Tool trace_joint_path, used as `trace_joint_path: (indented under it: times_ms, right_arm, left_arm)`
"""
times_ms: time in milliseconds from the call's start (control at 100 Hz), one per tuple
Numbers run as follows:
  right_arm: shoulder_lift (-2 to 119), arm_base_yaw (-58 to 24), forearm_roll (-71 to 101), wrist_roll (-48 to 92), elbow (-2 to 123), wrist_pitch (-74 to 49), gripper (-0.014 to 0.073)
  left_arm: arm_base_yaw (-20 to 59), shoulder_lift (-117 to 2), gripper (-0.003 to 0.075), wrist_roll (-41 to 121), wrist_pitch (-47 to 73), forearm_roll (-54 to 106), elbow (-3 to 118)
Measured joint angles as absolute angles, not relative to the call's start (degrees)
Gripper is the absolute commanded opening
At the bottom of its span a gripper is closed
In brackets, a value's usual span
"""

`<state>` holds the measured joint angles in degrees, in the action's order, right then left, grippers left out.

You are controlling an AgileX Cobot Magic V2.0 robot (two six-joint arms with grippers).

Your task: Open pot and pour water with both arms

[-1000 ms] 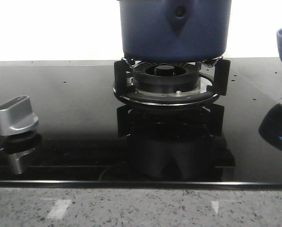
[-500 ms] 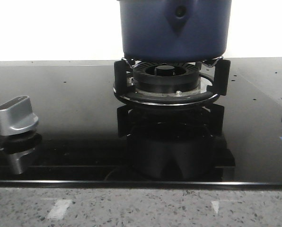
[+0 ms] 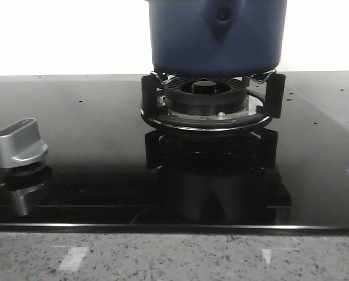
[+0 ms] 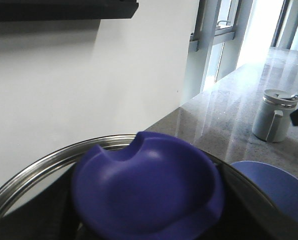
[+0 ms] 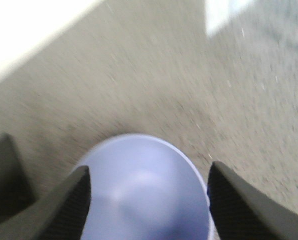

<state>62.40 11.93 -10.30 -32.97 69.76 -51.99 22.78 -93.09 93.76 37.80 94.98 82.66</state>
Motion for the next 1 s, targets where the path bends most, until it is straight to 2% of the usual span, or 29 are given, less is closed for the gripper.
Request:
trace_joint_path:
  times_ms: [50,220,530,1000]
  right_arm:
    - [59.4,10.7,-10.3,-33.1,69.8,-50.6,0.0307]
    - [50.6,4.8,-8.5,-30.0,69.8,-47.7,-0.0074]
    - [39.3,-6.0,-1.8,-18.1,69.8,-50.6,-0.007]
    - [34.3,-7.2,-1.5,-14.8,69.8,-56.4,-0.007]
  left_arm:
    - [22.8,-93.1,0.0388,93.8,38.0,95.0,82.7]
    - [22.8,-94.2,0.0388,93.8,40.1,95.0,82.7]
    - [24.9,-98.5,0.0388,94.6,42.2,95.6,82.7]
    - [28.3,-101.2,0.0388,100.3,36.8,97.8,82.7]
